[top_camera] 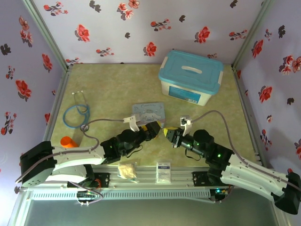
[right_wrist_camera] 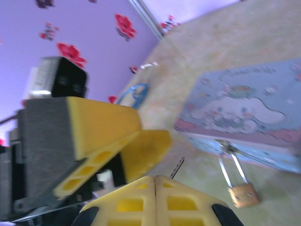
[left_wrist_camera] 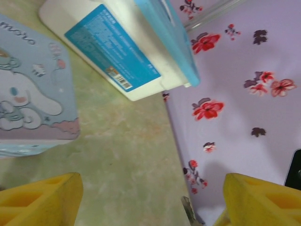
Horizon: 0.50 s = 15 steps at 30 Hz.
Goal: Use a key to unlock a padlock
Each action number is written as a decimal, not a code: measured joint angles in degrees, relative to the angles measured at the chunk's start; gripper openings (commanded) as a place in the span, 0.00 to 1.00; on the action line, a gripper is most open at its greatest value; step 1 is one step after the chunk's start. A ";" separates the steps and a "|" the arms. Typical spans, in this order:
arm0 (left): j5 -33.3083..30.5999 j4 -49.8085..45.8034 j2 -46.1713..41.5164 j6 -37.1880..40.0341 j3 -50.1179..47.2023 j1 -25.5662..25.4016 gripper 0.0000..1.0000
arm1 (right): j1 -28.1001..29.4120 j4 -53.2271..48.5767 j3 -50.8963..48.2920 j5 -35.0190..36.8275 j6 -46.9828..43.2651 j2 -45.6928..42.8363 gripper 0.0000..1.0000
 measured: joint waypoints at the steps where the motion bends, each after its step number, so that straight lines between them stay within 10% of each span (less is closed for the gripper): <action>1: 0.17 0.76 0.00 -0.17 0.00 0.00 0.84 | 0.00 1.36 -0.17 -0.81 0.02 -0.31 0.00; 15: 6.05 15.89 1.38 -4.33 -0.02 0.00 0.83 | 0.00 15.98 -4.87 -5.97 3.10 -2.01 0.00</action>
